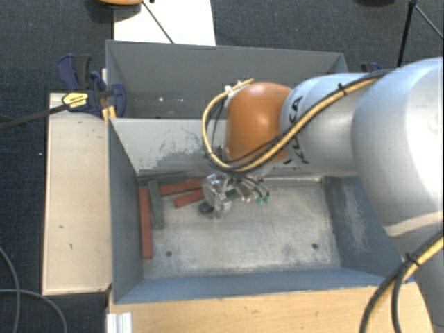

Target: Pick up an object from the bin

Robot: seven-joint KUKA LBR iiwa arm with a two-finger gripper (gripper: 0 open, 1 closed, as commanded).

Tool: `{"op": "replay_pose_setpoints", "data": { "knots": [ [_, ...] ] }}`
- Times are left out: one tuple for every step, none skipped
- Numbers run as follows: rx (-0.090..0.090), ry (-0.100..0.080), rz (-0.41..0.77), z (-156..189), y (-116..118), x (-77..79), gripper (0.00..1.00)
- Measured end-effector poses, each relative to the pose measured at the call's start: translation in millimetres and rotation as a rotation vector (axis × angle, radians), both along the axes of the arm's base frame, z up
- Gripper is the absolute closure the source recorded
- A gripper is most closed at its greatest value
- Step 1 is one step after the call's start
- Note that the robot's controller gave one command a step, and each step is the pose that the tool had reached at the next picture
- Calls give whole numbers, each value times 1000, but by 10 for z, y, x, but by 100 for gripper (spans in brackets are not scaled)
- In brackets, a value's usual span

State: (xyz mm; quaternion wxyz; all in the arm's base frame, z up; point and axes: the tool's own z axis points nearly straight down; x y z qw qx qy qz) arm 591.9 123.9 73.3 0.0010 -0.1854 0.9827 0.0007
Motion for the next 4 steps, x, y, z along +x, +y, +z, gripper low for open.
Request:
{"op": "replay_pose_setpoints", "data": {
  "knots": [
    [0,0,0,0,0,0,100],
    [-1,-1,58,1055,-121,-250,100],
    [-1,0,58,1055,-121,-250,100],
    [-1,0,79,1352,-169,-247,100]
  ]
}}
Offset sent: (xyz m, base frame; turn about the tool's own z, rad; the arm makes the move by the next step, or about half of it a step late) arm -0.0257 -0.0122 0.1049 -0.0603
